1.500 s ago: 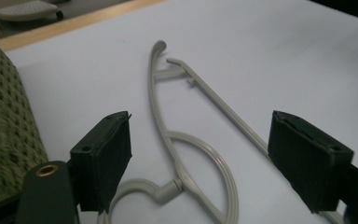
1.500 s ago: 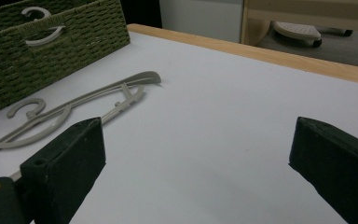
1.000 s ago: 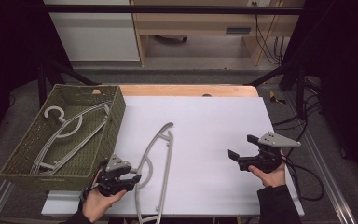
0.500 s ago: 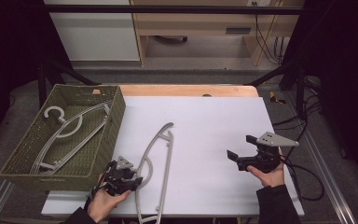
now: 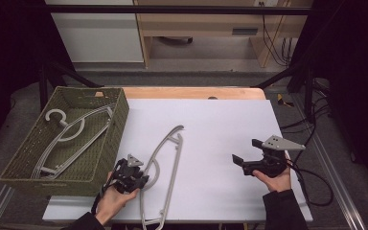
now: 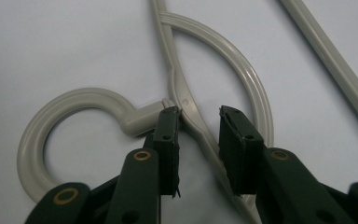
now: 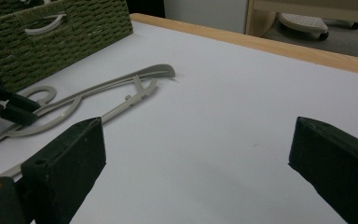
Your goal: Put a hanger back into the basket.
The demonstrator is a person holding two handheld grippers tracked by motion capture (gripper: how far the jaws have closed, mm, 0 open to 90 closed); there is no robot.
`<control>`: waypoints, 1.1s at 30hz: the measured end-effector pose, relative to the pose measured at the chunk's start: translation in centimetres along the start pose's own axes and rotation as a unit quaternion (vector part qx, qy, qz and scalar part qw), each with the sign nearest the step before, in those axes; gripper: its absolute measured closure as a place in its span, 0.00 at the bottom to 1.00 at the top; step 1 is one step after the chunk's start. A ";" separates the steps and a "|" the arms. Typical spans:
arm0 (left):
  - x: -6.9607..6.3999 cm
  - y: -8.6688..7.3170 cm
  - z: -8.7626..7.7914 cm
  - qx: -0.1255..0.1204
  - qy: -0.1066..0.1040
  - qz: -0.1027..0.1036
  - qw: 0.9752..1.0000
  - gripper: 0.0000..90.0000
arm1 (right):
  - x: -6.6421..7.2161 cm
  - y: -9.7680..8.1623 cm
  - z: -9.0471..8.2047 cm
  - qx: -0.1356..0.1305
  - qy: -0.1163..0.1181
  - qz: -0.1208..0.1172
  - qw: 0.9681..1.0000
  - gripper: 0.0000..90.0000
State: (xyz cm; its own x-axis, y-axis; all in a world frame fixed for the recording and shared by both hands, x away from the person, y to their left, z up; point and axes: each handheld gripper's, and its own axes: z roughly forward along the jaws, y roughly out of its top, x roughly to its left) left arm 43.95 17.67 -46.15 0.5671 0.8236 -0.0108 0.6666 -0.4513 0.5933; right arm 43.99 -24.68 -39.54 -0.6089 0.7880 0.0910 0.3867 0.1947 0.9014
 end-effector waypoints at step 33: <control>-2.0 -1.1 -0.3 -0.003 -0.024 0.025 0.999 0.61 | 0.0 0.1 -0.4 -0.010 0.000 0.005 1.000 0.04</control>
State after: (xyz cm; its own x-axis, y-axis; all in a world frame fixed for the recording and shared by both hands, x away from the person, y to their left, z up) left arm 41.93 16.59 -46.53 0.6218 0.7829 -0.0200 0.6348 -0.4889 0.5983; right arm 43.77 -24.92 -39.29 -0.6053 0.7898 0.0997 0.3792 0.1759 0.9085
